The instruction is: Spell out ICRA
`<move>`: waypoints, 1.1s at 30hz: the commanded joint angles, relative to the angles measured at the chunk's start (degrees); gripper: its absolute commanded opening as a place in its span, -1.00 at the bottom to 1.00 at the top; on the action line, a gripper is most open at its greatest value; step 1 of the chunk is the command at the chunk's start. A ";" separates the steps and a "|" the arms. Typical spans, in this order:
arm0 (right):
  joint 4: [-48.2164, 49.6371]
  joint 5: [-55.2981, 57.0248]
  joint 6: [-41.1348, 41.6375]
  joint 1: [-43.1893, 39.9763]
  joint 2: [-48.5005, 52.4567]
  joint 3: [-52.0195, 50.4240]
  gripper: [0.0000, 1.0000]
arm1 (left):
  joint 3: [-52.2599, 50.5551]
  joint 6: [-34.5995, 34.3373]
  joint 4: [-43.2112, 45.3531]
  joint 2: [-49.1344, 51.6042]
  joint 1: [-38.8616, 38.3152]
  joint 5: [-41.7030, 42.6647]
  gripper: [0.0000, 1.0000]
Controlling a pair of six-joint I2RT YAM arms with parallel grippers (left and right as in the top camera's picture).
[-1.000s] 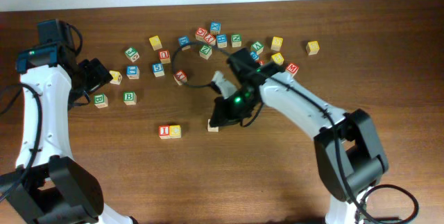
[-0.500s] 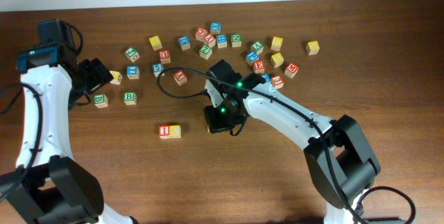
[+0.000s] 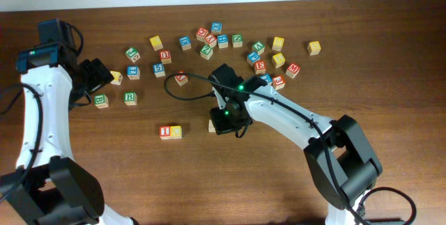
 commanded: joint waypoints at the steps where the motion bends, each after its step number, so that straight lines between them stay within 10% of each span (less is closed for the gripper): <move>1: 0.09 1.95 0.70 0.04 0.31 -0.61 -0.91 | 0.83 -0.72 -0.07 -0.02 0.15 0.35 0.98; 33: -0.20 1.53 1.95 0.87 0.31 -0.63 -0.67 | 0.83 -0.72 -0.07 -0.02 0.15 0.35 0.98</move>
